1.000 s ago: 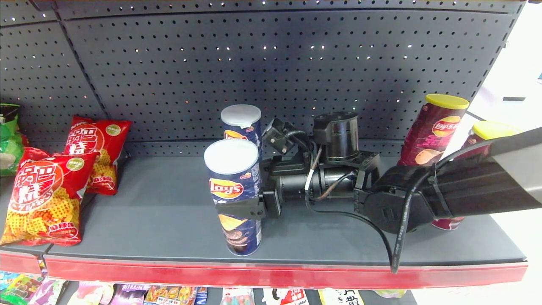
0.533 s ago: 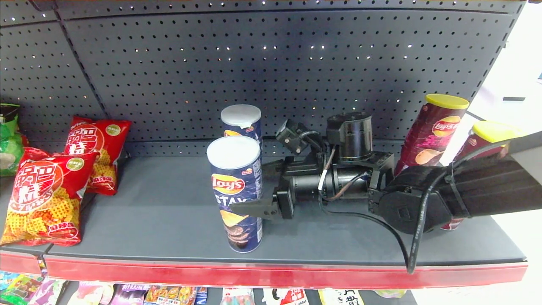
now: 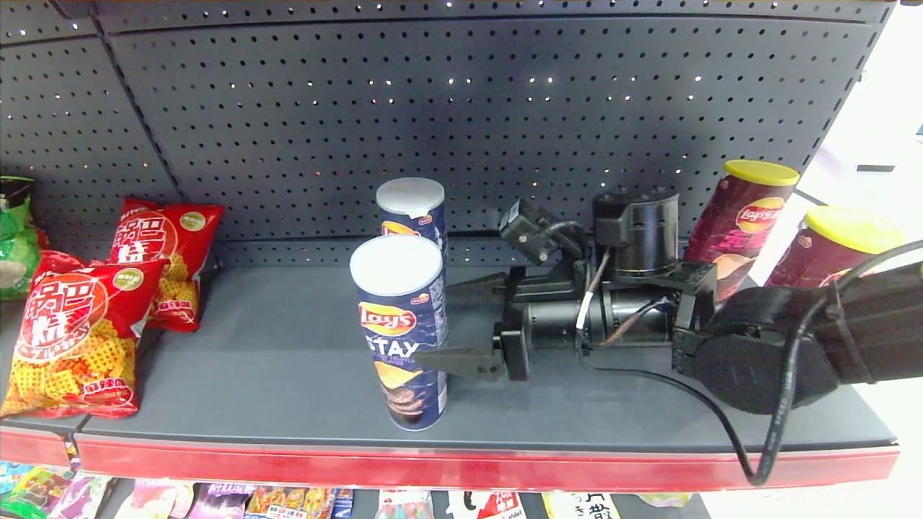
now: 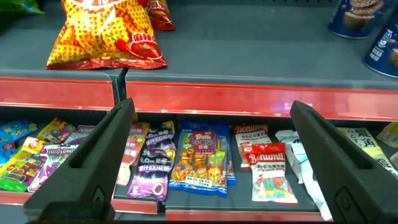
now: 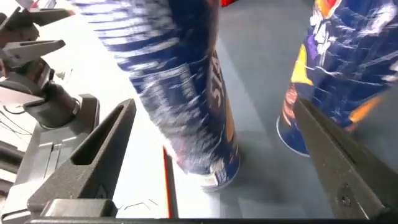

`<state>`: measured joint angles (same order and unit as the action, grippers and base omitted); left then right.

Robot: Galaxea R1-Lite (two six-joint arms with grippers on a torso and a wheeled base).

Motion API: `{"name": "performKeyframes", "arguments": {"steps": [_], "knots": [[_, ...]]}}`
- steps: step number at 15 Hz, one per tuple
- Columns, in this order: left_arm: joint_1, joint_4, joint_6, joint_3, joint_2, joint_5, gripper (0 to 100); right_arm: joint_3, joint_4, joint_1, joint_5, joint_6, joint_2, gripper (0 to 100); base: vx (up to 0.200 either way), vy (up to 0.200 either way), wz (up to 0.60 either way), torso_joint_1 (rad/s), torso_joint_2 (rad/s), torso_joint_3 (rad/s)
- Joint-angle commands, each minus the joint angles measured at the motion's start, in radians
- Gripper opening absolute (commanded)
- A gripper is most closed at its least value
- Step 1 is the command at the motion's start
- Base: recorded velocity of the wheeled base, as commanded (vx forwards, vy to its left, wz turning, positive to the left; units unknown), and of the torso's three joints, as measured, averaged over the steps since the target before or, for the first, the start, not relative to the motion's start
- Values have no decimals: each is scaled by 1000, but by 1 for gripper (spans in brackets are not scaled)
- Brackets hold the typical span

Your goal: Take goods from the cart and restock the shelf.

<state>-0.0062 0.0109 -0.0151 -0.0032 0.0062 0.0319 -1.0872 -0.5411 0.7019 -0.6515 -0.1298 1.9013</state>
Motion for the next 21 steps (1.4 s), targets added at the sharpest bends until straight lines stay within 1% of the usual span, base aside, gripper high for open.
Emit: {"name": "performKeyframes", "arguments": {"steps": [1,5,7,8,10,12,14,15,16,17,18,19,20,21], "knots": [[0,0,0,0,0,0,100,35,0,-2,0,-1,-68,100,0,0,0,0,0,0],[0,0,0,0,1,0,100,127,-2,-5,0,-1,-231,100,0,0,0,0,0,0],[0,0,0,0,1,0,100,242,0,-5,1,4,-426,100,0,0,0,0,0,0],[0,0,0,0,0,0,100,283,1,-5,3,6,-484,100,0,0,0,0,0,0],[0,0,0,0,0,0,100,380,10,-25,16,27,-686,100,0,0,0,0,0,0],[0,0,0,0,1,0,100,440,6,-102,35,35,-826,100,0,0,0,0,0,0],[0,0,0,0,1,0,100,518,4,-228,36,61,-972,100,0,0,0,0,0,0],[0,0,0,0,1,0,100,569,0,-274,39,88,-1041,100,0,0,0,0,0,0],[0,0,0,0,1,0,100,615,-5,-295,49,102,-1096,100,0,0,0,0,0,0],[0,0,0,0,1,0,100,725,-51,-343,87,107,-1185,100,0,0,0,0,0,0],[0,0,0,0,1,0,100,836,-132,-380,145,105,-1234,100,0,0,0,0,0,0],[0,0,0,0,1,0,100,915,-211,-407,224,110,-1262,100,0,0,0,0,0,0],[0,0,0,0,0,0,100,955,-252,-424,296,110,-1275,100,0,0,0,0,0,0],[0,0,0,0,1,0,100,981,-257,-458,372,111,-1306,100,0,0,0,0,0,0]]}}
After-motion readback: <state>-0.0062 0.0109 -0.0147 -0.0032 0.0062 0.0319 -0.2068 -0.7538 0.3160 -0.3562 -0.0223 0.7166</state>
